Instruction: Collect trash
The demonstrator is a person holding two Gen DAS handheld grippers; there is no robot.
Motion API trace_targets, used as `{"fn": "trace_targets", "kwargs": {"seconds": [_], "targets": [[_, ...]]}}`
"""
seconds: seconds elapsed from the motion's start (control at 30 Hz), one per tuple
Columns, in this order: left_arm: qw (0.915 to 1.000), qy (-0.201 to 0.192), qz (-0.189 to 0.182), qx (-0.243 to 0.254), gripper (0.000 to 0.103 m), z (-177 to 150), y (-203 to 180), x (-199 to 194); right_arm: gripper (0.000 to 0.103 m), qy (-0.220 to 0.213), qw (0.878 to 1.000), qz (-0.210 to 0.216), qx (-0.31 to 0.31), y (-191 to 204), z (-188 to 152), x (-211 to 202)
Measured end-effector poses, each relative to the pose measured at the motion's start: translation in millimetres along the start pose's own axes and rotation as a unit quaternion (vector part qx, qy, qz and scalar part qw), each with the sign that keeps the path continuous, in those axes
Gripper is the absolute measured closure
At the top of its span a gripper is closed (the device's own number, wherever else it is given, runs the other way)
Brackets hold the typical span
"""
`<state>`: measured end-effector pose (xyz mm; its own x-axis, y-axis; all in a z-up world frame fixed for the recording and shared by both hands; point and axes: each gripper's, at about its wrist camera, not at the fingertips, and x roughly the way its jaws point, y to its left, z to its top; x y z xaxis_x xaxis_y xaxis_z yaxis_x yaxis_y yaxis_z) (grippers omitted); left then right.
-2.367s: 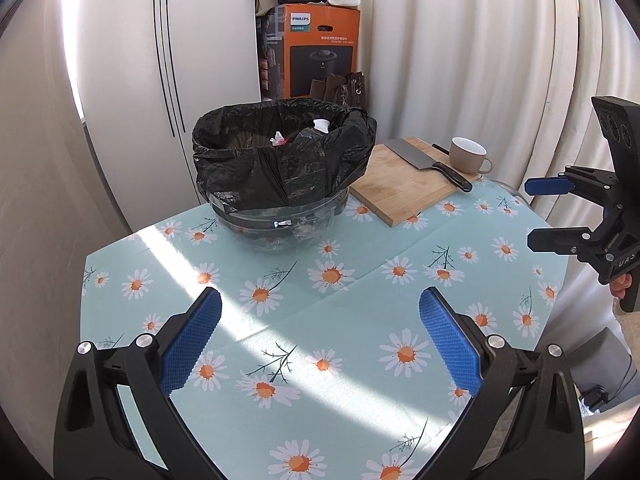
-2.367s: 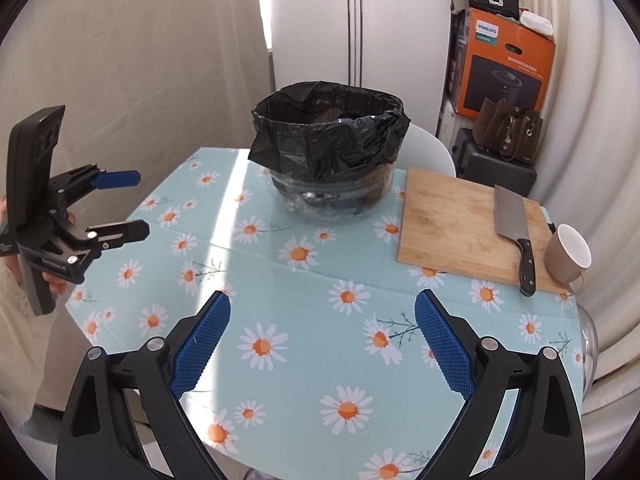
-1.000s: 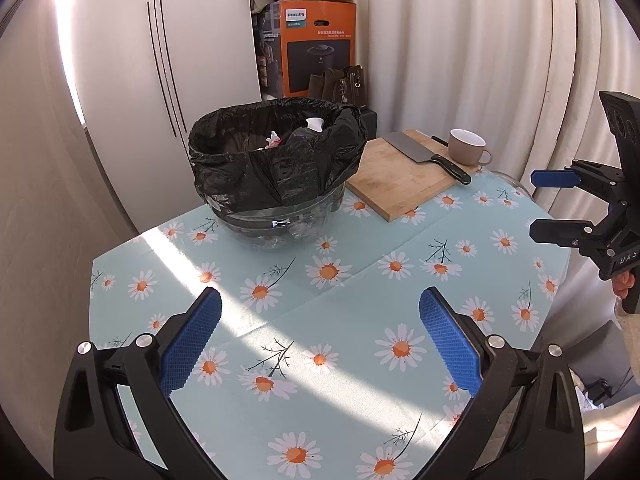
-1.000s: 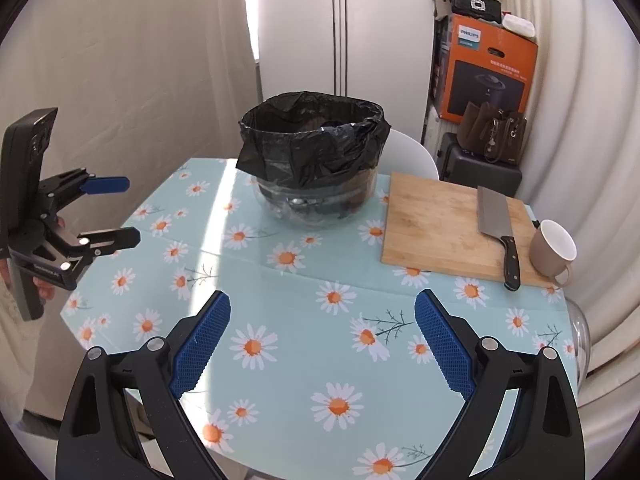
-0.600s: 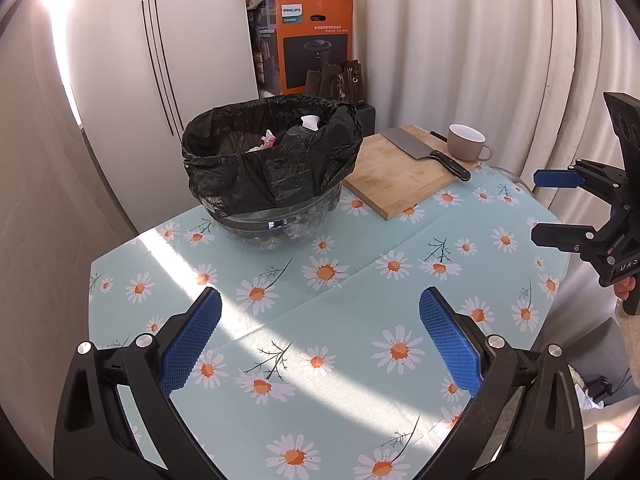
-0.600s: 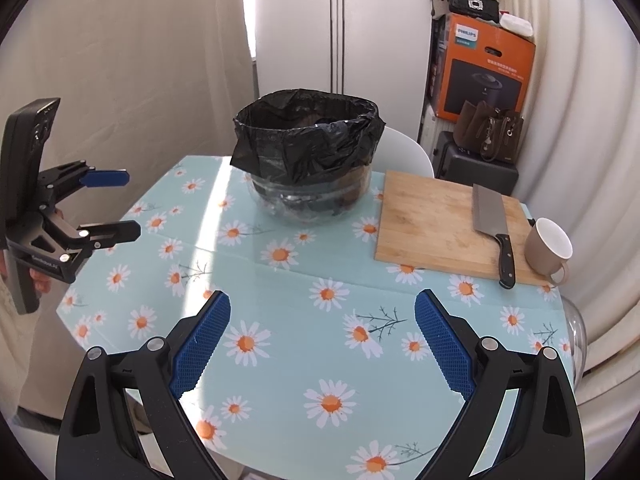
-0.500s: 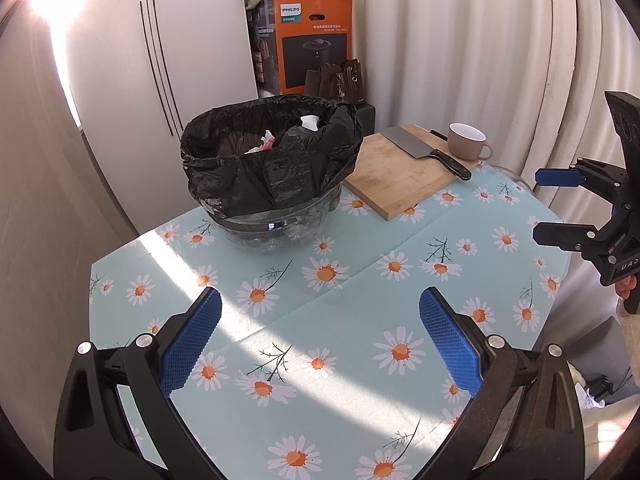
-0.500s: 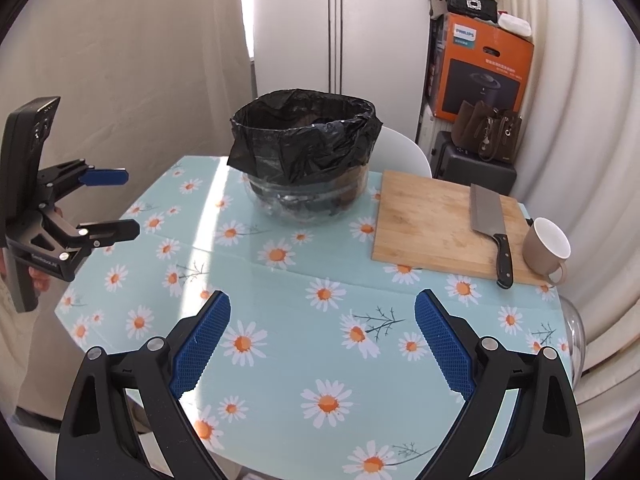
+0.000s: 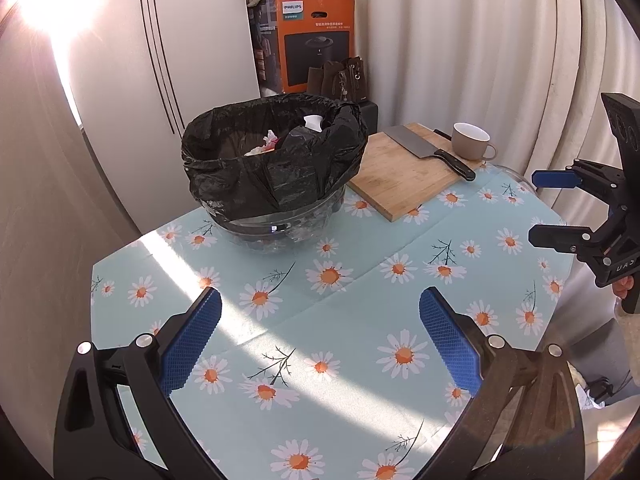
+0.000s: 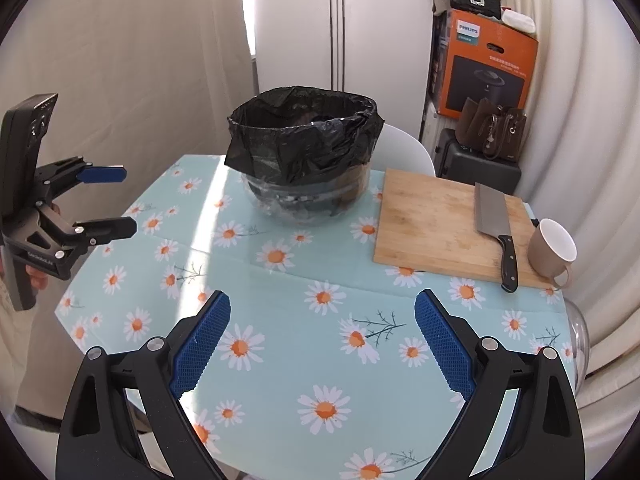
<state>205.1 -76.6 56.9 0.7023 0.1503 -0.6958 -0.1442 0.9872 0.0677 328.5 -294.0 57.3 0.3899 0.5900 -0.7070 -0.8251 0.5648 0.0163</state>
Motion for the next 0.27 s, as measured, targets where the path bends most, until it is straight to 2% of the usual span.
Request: {"fn": "trace_targets", "kwargs": {"seconds": [0.27], "targets": [[0.9999,-0.004,0.01,-0.004,0.006,3.0,5.0,-0.5,0.014,0.002,1.0,0.007,-0.001,-3.2,2.7,9.7]]}}
